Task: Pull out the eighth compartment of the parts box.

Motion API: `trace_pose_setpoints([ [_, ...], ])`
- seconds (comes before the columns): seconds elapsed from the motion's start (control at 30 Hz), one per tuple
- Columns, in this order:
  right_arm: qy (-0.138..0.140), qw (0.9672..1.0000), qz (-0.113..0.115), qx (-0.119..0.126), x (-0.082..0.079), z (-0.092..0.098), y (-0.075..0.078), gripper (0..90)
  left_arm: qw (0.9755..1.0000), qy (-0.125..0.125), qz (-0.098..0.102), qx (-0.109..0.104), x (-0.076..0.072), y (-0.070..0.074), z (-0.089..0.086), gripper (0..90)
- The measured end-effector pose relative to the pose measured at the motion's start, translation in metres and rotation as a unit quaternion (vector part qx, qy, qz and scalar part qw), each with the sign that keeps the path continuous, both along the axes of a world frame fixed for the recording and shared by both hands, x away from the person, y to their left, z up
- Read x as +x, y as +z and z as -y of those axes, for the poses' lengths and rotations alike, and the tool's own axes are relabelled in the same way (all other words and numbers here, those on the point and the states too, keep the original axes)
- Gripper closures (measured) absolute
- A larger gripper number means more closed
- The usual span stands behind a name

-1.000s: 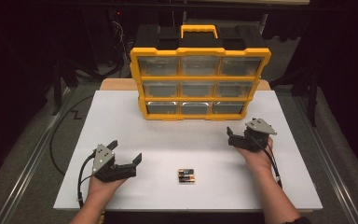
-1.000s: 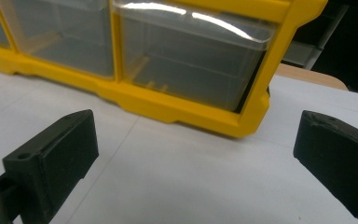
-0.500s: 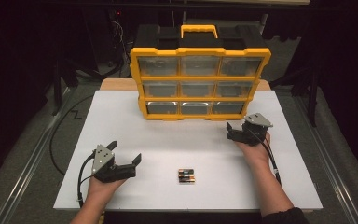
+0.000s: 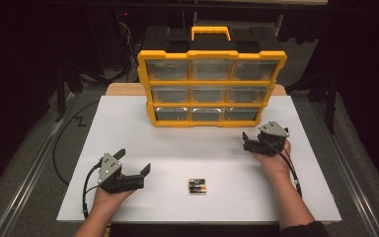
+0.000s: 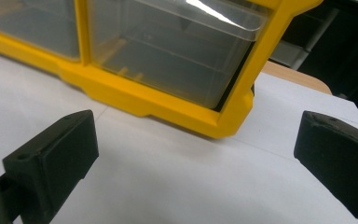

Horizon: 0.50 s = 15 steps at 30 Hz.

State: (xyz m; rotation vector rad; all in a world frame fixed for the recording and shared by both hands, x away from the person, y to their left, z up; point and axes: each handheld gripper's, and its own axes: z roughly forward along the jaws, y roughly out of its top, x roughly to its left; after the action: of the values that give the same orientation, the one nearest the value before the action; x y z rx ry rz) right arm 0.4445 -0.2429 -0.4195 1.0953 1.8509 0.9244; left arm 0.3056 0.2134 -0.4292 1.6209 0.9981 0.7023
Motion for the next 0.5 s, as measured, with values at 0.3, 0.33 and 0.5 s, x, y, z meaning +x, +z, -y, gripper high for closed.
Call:
trace_pose_setpoints([
  [0.3,0.016,0.9996,0.008,-0.023,-0.011,0.013,-0.001,1.0,0.9998,0.016,-0.011,-0.003,0.001,0.002,-0.003,0.6],
  [0.33,0.016,0.9994,0.007,-0.029,-0.012,0.014,-0.001,1.0,0.9998,0.017,-0.012,-0.001,0.001,0.002,-0.003,0.6],
  [0.5,0.018,0.9984,0.01,-0.053,-0.015,0.02,-0.003,0.9,0.9997,0.016,-0.018,0.003,0.0,0.001,-0.002,0.6],
])
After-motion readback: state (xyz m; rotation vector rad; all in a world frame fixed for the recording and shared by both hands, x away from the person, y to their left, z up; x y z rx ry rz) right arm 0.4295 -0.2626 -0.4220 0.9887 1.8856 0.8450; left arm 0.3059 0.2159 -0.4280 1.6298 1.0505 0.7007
